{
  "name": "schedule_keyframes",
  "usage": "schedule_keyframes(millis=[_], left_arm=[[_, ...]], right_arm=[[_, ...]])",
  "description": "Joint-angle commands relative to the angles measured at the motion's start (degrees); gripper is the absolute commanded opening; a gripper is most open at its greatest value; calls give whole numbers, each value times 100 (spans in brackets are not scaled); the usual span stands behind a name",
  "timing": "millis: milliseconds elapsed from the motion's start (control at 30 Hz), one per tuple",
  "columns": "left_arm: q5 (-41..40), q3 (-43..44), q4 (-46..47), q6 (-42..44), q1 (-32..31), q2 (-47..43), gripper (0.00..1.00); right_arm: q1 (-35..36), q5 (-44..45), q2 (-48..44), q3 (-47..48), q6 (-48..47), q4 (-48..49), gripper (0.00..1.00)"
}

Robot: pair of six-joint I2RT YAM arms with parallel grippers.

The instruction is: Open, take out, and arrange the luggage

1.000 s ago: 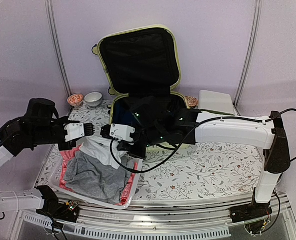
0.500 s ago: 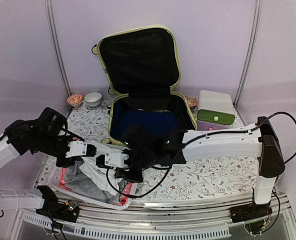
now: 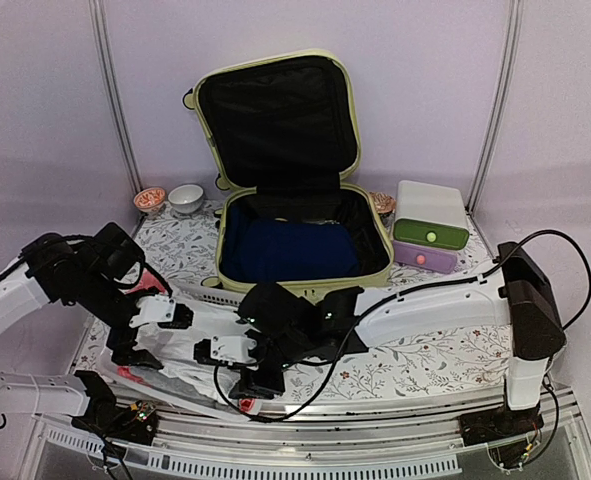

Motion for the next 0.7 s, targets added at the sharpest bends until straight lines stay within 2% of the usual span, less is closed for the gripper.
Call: schedule_keyframes(millis=[0, 133, 233, 267, 300, 400, 433, 533, 667], left_arm=[[184, 793, -264, -445, -36, -57, 98], [322, 1307, 337, -1465, -36, -139, 98], [-6, 1315, 1044, -2803, -30, -190, 98], [-34, 1332, 1113, -2883, -35, -166, 98], [-16, 1350, 1104, -2889, -31, -153, 98], [-2, 1341, 1115, -2877, -36, -246, 98], [-5, 1329, 1131, -2887, -32, -303, 98], [-611, 1248, 1389, -3073, -34, -462, 98], [-478, 773, 1466, -2038, -35, -707, 98]], right_arm=[[49, -7, -638, -301, 93, 272, 63], [-43, -49, -950, -305, 161, 308, 63], [-164, -271, -1119, -342, 336, 479, 61], [-189, -358, -1155, -362, 386, 582, 59], [-207, -430, -1178, -369, 448, 682, 52], [-211, -709, -1055, -297, 624, 953, 13], [-211, -791, -993, -270, 675, 1040, 4], [-203, -814, -853, -308, 911, 1413, 2], [-176, -666, -603, -357, 1036, 1824, 2]])
